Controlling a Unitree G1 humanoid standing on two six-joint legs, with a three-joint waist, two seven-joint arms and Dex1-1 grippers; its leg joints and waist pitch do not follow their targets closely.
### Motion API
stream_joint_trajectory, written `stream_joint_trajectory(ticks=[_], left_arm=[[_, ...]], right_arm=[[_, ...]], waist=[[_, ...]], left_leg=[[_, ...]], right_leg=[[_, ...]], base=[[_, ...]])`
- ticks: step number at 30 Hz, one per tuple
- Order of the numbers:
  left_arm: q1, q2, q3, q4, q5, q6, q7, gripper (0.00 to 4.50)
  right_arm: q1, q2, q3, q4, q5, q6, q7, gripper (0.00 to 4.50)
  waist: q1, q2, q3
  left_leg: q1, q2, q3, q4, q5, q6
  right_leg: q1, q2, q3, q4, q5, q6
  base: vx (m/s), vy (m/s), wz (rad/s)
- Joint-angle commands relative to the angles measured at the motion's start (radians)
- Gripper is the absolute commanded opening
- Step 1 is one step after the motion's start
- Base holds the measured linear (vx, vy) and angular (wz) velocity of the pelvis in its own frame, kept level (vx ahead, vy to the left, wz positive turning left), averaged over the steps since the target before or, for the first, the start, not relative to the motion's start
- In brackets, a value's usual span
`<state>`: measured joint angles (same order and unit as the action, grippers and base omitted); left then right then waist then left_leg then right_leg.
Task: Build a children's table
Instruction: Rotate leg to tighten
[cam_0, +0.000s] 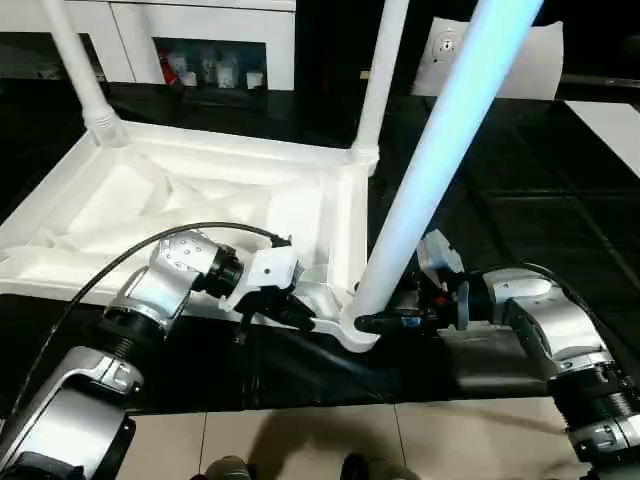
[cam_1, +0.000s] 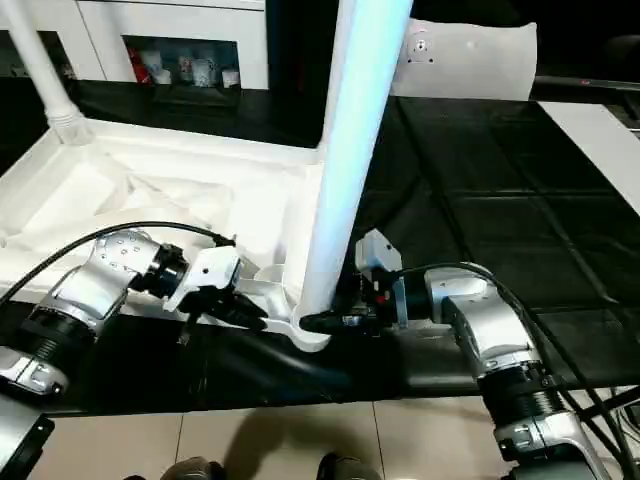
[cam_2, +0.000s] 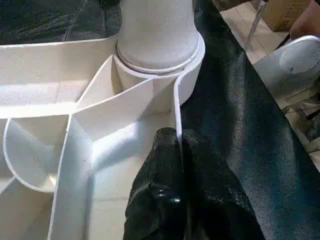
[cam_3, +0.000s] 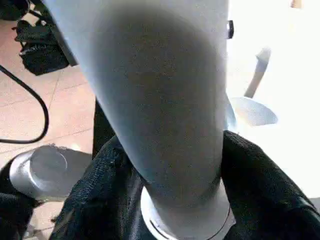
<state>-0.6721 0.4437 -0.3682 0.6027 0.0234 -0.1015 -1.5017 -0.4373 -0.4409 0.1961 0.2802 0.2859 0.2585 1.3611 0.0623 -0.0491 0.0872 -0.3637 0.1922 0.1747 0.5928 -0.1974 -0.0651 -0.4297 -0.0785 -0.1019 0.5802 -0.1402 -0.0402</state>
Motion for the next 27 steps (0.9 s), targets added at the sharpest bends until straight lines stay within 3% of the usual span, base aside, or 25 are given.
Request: stream_joint_trajectory(ticks=[1,7,10,11,14,15,16,17,18,19,20,21,22,23,24,25,26,27], left_arm=[[0.005,-0.009,-0.045,0.007,0.018,-0.008,-0.029,0.00],[0.020,-0.032,-0.027,-0.007,0.004,0.041,0.016,0.00],[0.014,-0.077,0.004,-0.003,0.013,0.115,0.139,0.00],[0.012,-0.090,0.013,0.001,0.015,0.135,0.171,0.00],[0.000,-0.165,0.057,0.005,0.003,0.238,0.319,0.00],[-0.001,-0.170,0.060,0.005,0.004,0.246,0.330,0.00],[-0.011,-0.209,0.077,0.009,0.009,0.298,0.415,0.00],[-0.017,-0.230,0.085,0.012,0.013,0.322,0.458,0.00],[-0.024,-0.254,0.095,0.017,0.019,0.342,0.506,0.00],[-0.029,-0.273,0.103,0.020,0.022,0.355,0.543,0.00],[-0.038,-0.321,0.118,0.013,0.031,0.397,0.624,0.00],[-0.039,-0.327,0.119,0.011,0.033,0.402,0.635,0.00],[-0.043,-0.346,0.123,0.007,0.041,0.419,0.667,0.00],[-0.044,-0.350,0.123,0.004,0.045,0.423,0.674,0.00],[-0.043,-0.355,0.122,-0.003,0.048,0.431,0.679,0.00],[-0.043,-0.358,0.123,-0.006,0.049,0.435,0.685,0.00],[-0.041,-0.363,0.122,-0.019,0.057,0.441,0.692,0.00],[-0.040,-0.364,0.123,-0.025,0.059,0.445,0.693,0.00]], right_arm=[[-0.001,-0.002,0.009,-0.012,0.026,0.017,0.019,2.30],[0.025,0.037,-0.011,-0.056,0.057,0.090,-0.045,2.04],[0.053,0.076,-0.011,-0.087,0.032,0.110,-0.147,2.04],[0.059,0.085,-0.009,-0.092,0.024,0.113,-0.171,2.04],[0.055,0.181,-0.015,-0.077,-0.040,0.141,-0.372,2.02],[0.054,0.189,-0.017,-0.076,-0.041,0.146,-0.387,2.02],[0.044,0.260,-0.037,-0.069,-0.045,0.185,-0.497,2.00],[0.037,0.293,-0.044,-0.068,-0.041,0.199,-0.540,1.99],[0.026,0.330,-0.051,-0.058,-0.045,0.207,-0.593,1.98],[0.015,0.360,-0.056,-0.046,-0.051,0.208,-0.636,1.98],[-0.015,0.432,-0.061,-0.026,-0.063,0.210,-0.727,1.97],[-0.020,0.444,-0.063,-0.021,-0.065,0.211,-0.745,1.97],[-0.036,0.478,-0.070,-0.010,-0.075,0.214,-0.797,1.97],[-0.041,0.490,-0.074,-0.005,-0.079,0.213,-0.816,1.97],[-0.045,0.507,-0.081,-0.002,-0.075,0.206,-0.823,1.97],[-0.046,0.511,-0.081,-0.002,-0.078,0.198,-0.825,1.97],[-0.044,0.526,-0.089,-0.006,-0.082,0.179,-0.835,2.32],[-0.042,0.531,-0.094,-0.008,-0.083,0.174,-0.839,2.32]], waist=[[-0.002,-0.005,-0.078],[0.000,-0.003,-0.081],[-0.002,-0.004,-0.075],[-0.003,-0.005,-0.068],[-0.020,-0.003,-0.054],[-0.027,-0.004,-0.056],[-0.033,-0.005,-0.057],[-0.048,-0.002,-0.051],[-0.063,0.000,-0.053],[-0.069,0.009,-0.054],[-0.095,0.022,-0.051],[-0.104,0.027,-0.050],[-0.114,0.029,-0.051],[-0.117,0.039,-0.044],[-0.116,0.033,-0.040],[-0.122,0.019,-0.040],[-0.111,-0.004,-0.038],[-0.112,-0.006,-0.038]], left_leg=[[0.007,0.043,-0.002,-0.063,-0.091,0.085],[0.006,0.043,-0.002,-0.062,-0.078,0.082],[0.009,0.040,-0.001,-0.064,-0.114,0.064],[0.012,0.038,-0.002,-0.065,-0.153,0.053],[0.031,0.030,-0.011,-0.065,-0.265,0.014],[0.033,0.027,-0.016,-0.064,-0.279,0.002],[0.032,0.026,-0.019,-0.065,-0.285,-0.001],[0.035,0.026,-0.025,-0.065,-0.328,-0.009],[0.035,0.027,-0.033,-0.065,-0.371,-0.010],[0.037,0.031,-0.037,-0.067,-0.390,-0.009],[0.025,0.051,-0.052,-0.083,-0.468,-0.013],[0.032,0.059,-0.057,-0.090,-0.521,-0.016],[0.027,0.071,-0.068,-0.102,-0.571,-0.020],[0.016,0.098,-0.075,-0.140,-0.673,-0.031],[0.020,0.102,-0.069,-0.157,-0.732,-0.043],[0.033,0.079,-0.059,-0.139,-0.722,-0.048],[0.078,0.006,-0.038,-0.061,-0.571,-0.032],[0.083,-0.018,-0.023,-0.009,-0.391,0.006]], right_leg=[[0.073,-0.072,0.058,-0.055,-0.283,-0.178],[0.075,-0.070,0.058,-0.051,-0.248,-0.188],[0.070,-0.072,0.059,-0.064,-0.333,-0.160],[0.066,-0.073,0.056,-0.077,-0.419,-0.142],[0.057,-0.074,0.039,-0.112,-0.674,-0.056],[0.059,-0.076,0.032,-0.123,-0.711,-0.033],[0.060,-0.076,0.029,-0.124,-0.715,-0.025],[0.057,-0.071,0.014,-0.134,-0.743,-0.009],[0.067,-0.073,-0.005,-0.146,-0.756,0.016],[0.071,-0.073,-0.011,-0.149,-0.740,0.016],[0.089,-0.076,-0.033,-0.147,-0.669,0.010],[0.090,-0.073,-0.043,-0.145,-0.637,0.005],[0.105,-0.075,-0.047,-0.128,-0.586,0.000],[0.119,-0.066,-0.026,-0.068,-0.439,-0.034],[0.112,-0.067,0.000,-0.032,-0.355,-0.061],[0.092,-0.074,0.009,-0.065,-0.419,-0.064],[0.039,-0.100,-0.010,-0.165,-0.760,-0.006],[0.042,-0.127,-0.035,-0.210,-0.932,0.049]], base=[[0.000,0.000,0.00],[0.000,0.000,0.00],[0.000,0.000,0.00],[0.000,0.000,0.00],[0.000,0.000,0.00],[0.000,0.000,0.00],[0.000,0.000,0.00],[0.000,0.000,0.00],[0.000,0.000,0.00],[-0.034,0.059,-0.12],[-0.029,0.076,-0.12],[-0.029,0.076,-0.12],[-0.030,0.068,-0.10],[0.000,0.000,0.00],[0.000,0.000,0.00],[0.000,0.000,0.00],[0.055,-0.028,0.08],[0.055,-0.028,0.08]])
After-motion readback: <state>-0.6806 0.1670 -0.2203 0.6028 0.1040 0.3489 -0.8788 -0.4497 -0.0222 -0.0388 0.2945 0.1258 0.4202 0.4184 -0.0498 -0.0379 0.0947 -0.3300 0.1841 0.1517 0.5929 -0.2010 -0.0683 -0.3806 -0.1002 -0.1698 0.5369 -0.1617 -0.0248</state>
